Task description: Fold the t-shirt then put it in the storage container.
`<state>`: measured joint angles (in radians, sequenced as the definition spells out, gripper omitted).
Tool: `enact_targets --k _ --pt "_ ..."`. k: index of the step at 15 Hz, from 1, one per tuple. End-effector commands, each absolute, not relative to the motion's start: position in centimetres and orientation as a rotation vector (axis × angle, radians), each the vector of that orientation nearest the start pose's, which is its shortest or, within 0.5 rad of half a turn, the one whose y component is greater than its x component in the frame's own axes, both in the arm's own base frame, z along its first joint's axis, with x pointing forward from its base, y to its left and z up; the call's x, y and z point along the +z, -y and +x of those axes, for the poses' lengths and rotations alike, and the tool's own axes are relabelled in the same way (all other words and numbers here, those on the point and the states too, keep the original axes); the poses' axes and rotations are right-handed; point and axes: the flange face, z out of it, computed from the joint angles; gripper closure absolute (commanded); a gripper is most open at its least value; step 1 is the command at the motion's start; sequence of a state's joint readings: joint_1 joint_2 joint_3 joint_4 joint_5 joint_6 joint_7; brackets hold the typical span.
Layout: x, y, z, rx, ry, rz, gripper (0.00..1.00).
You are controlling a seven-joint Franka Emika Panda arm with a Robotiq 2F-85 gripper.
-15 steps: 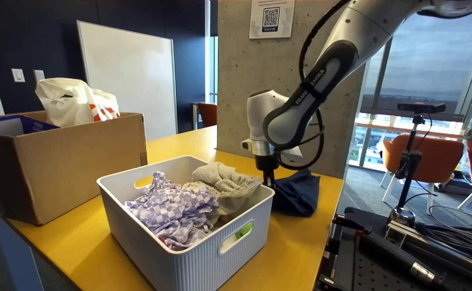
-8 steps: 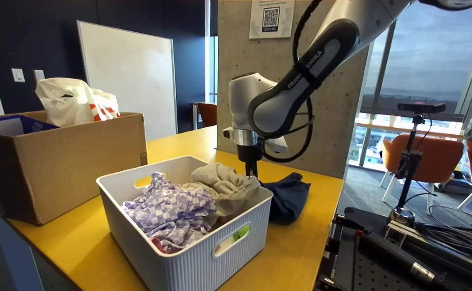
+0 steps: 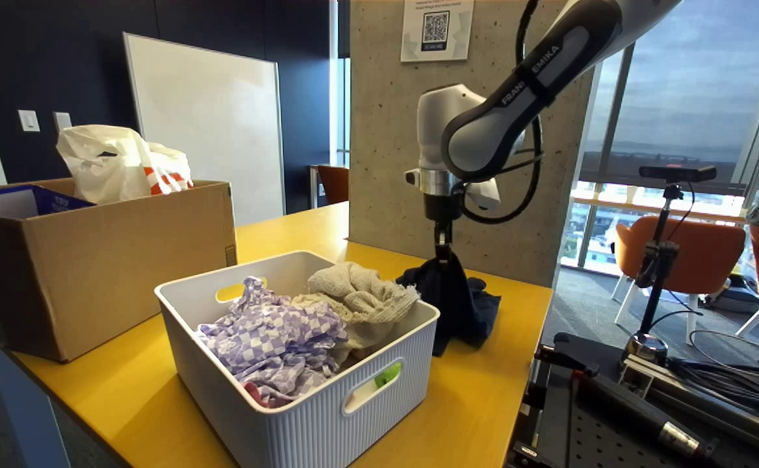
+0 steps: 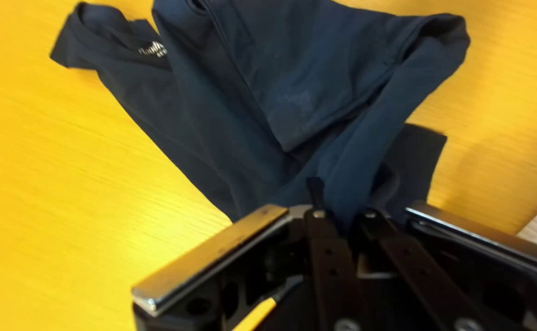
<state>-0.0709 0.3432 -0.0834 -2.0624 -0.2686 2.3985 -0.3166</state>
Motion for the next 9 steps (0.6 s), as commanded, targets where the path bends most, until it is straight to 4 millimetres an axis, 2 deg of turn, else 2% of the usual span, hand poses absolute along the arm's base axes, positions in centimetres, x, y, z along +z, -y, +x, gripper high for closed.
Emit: enact_targets --k 1,3,6,9 --pt "29.0 14.8 56.1 0.058 0.457 -3.326 0.99" --pt "29.3 18.2 55.9 0.061 0.366 -3.344 0.99" --pt "28.2 22.4 56.1 0.08 0.257 -3.358 0.99" --pt "27.4 24.6 56.1 0.096 0.192 -3.367 0.99"
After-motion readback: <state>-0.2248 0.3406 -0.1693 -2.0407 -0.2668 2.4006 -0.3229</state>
